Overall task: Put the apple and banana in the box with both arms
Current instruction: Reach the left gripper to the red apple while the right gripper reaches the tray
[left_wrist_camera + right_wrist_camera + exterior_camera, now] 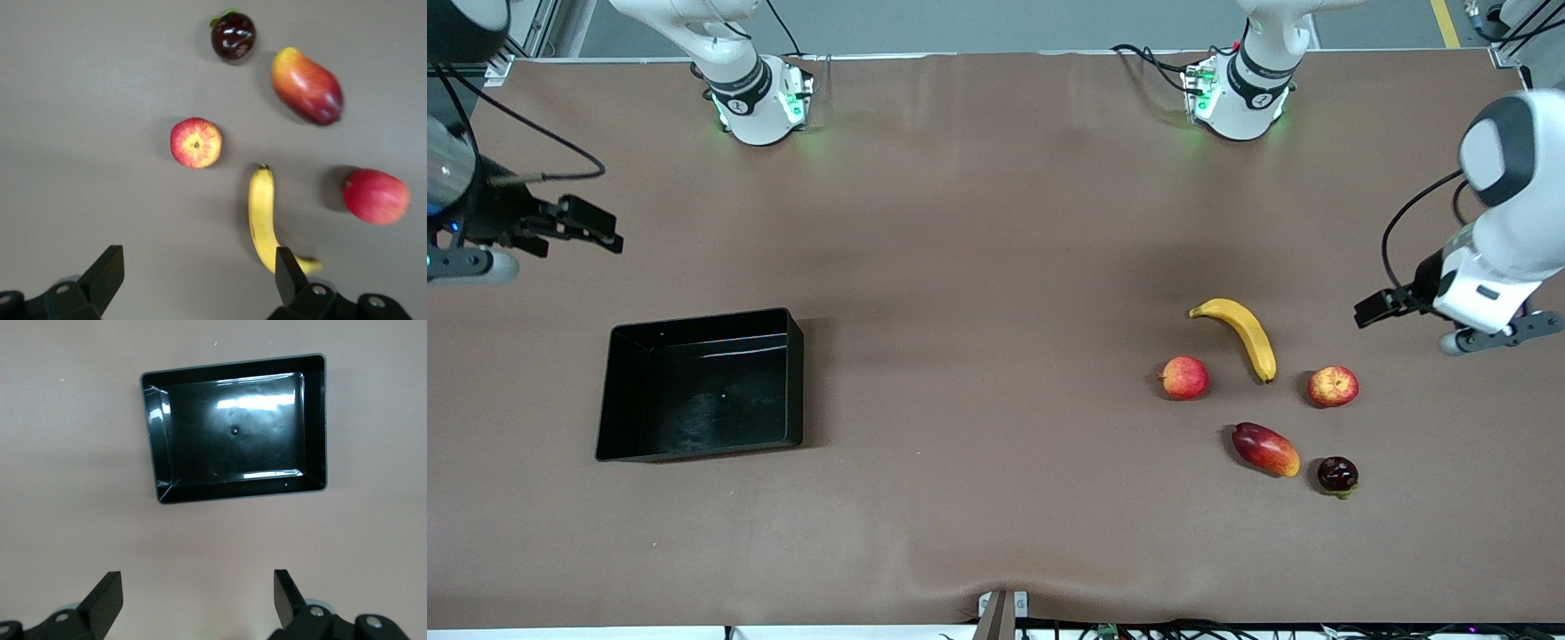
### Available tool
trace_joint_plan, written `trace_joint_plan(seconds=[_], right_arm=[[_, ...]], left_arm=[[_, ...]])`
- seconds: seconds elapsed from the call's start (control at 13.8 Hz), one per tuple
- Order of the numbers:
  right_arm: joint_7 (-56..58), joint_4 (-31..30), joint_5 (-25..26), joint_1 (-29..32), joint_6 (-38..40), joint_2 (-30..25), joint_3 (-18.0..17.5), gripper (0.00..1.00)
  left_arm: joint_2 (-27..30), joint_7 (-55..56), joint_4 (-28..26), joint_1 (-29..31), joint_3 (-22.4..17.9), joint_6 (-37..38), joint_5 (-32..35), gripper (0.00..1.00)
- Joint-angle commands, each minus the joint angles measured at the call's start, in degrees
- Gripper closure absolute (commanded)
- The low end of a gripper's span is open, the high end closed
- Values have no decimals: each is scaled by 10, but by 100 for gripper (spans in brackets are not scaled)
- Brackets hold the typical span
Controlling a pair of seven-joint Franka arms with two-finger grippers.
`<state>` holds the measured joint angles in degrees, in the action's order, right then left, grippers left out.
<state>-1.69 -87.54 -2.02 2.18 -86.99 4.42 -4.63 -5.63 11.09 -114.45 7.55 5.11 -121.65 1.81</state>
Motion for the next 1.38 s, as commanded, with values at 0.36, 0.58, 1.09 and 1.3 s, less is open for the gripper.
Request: trace_joint_plan(seconds=[0.36, 0.58, 1.09, 1.3], right_arm=[[-2, -25, 54, 41, -130, 103, -6, 0], [0, -84, 54, 64, -235, 124, -6, 0], [85, -149, 54, 92, -355, 172, -5, 0], [187, -148, 57, 114, -390, 203, -5, 0]], left_arm=[[-141, -8, -26, 40, 4, -217, 9, 0], [-173, -8, -12, 40, 4, -232, 8, 0], [-230, -6, 21, 39, 6, -247, 8, 0], [-249, -3, 27, 40, 7, -248, 6, 7]])
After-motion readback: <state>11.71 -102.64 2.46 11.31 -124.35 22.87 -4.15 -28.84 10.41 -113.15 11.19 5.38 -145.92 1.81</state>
